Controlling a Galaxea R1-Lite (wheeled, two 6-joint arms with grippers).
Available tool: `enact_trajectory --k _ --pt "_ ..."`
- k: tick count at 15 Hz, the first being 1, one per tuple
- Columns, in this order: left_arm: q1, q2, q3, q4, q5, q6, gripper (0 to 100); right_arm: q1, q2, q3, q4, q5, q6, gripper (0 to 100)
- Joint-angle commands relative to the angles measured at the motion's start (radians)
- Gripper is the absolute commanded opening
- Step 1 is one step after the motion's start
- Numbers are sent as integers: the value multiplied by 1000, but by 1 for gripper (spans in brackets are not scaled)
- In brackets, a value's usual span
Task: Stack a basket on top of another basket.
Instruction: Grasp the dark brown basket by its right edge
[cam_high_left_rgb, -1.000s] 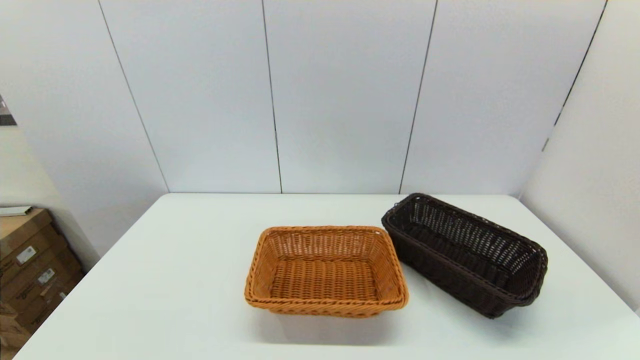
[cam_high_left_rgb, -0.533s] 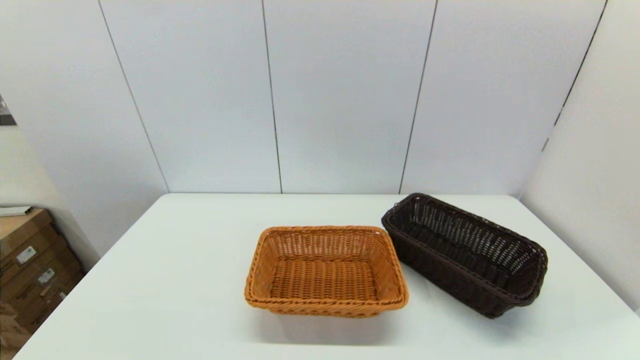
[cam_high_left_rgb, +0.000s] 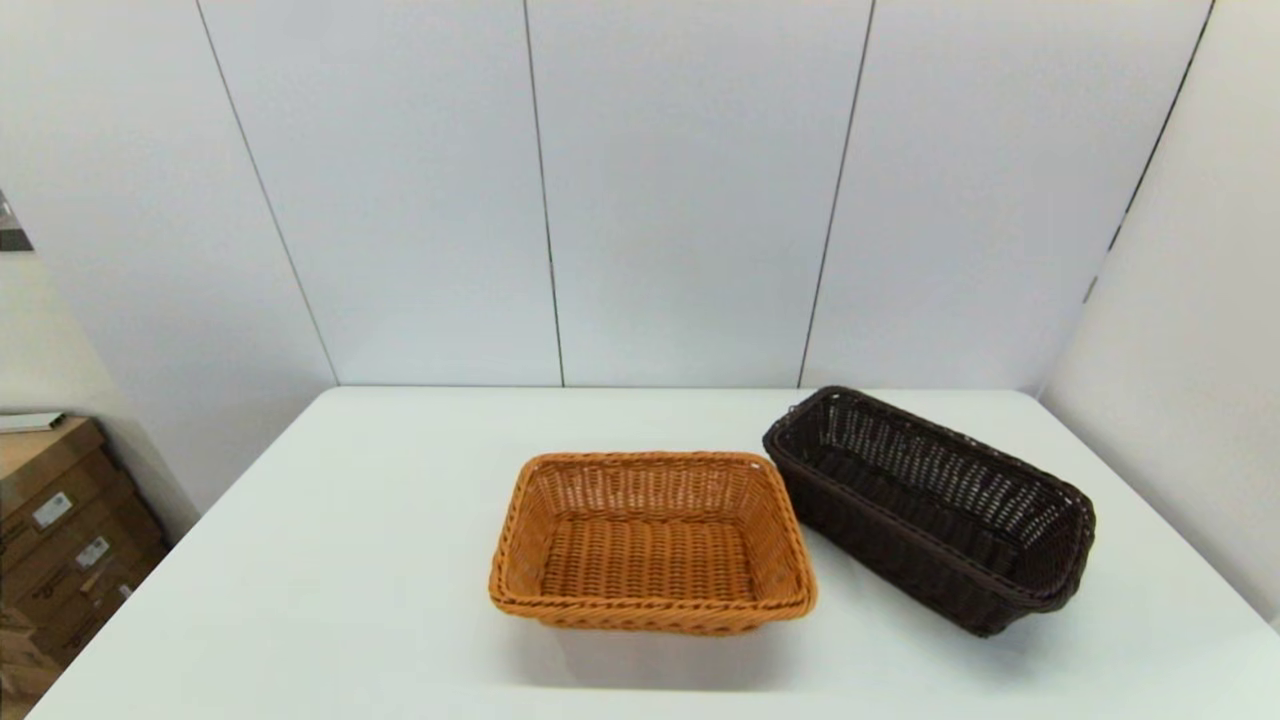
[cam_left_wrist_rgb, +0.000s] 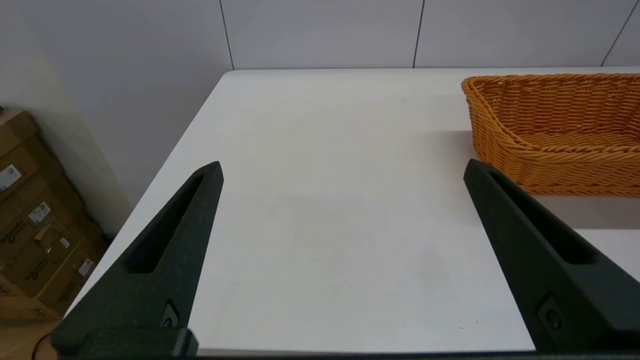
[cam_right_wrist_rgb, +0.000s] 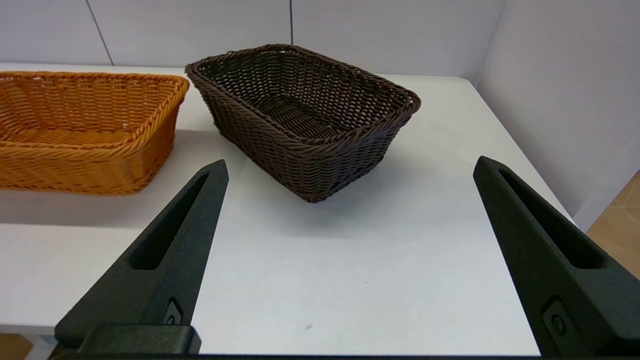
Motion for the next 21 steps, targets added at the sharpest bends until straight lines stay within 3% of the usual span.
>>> enact_trajectory --k 1,3,6,7,10,13,16,20,21 --pt "0 0 0 1 0 0 100 -1 0 -58 12 21 -46 100" --pt "0 0 0 1 0 0 100 1 2 -165 71 26 -46 100" --pt "0 0 0 1 0 0 100 1 63 -340 299 50 -36 100" --pt "0 0 0 1 0 0 100 1 137 -389 328 50 28 100" --pt "0 0 0 1 0 0 100 -2 407 -490 330 38 152 100" --pt "0 0 0 1 2 0 100 -21 721 -610 328 38 211 100" --pt "0 0 0 1 0 0 100 -62 1026 -750 333 23 318 100" --pt "0 0 0 1 0 0 100 -126 1404 -906 365 -91 399 100" --pt "0 0 0 1 2 0 100 -137 1462 -937 388 -95 428 100"
